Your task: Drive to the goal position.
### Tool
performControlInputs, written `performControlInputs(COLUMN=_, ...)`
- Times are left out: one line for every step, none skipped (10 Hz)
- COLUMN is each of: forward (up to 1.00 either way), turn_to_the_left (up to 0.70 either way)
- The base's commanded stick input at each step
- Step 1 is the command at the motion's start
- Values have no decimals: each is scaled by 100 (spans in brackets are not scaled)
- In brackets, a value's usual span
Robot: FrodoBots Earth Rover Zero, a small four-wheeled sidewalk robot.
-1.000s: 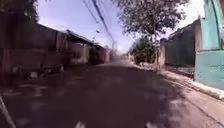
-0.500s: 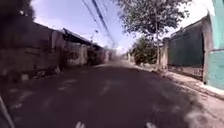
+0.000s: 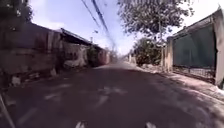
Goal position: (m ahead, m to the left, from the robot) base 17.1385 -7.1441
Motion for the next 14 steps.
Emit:
performControlInputs(forward=100, turn_to_the_left=0)
performControlInputs(forward=100, turn_to_the_left=0)
performControlInputs(forward=100, turn_to_the_left=0)
performControlInputs(forward=100, turn_to_the_left=0)
performControlInputs(forward=100, turn_to_the_left=0)
performControlInputs(forward=100, turn_to_the_left=0)
performControlInputs(forward=100, turn_to_the_left=0)
performControlInputs(forward=100, turn_to_the_left=0)
performControlInputs(forward=100, turn_to_the_left=0)
performControlInputs(forward=100, turn_to_the_left=0)
performControlInputs(forward=100, turn_to_the_left=0)
performControlInputs(forward=100, turn_to_the_left=0)
performControlInputs(forward=100, turn_to_the_left=0)
performControlInputs(forward=100, turn_to_the_left=0)
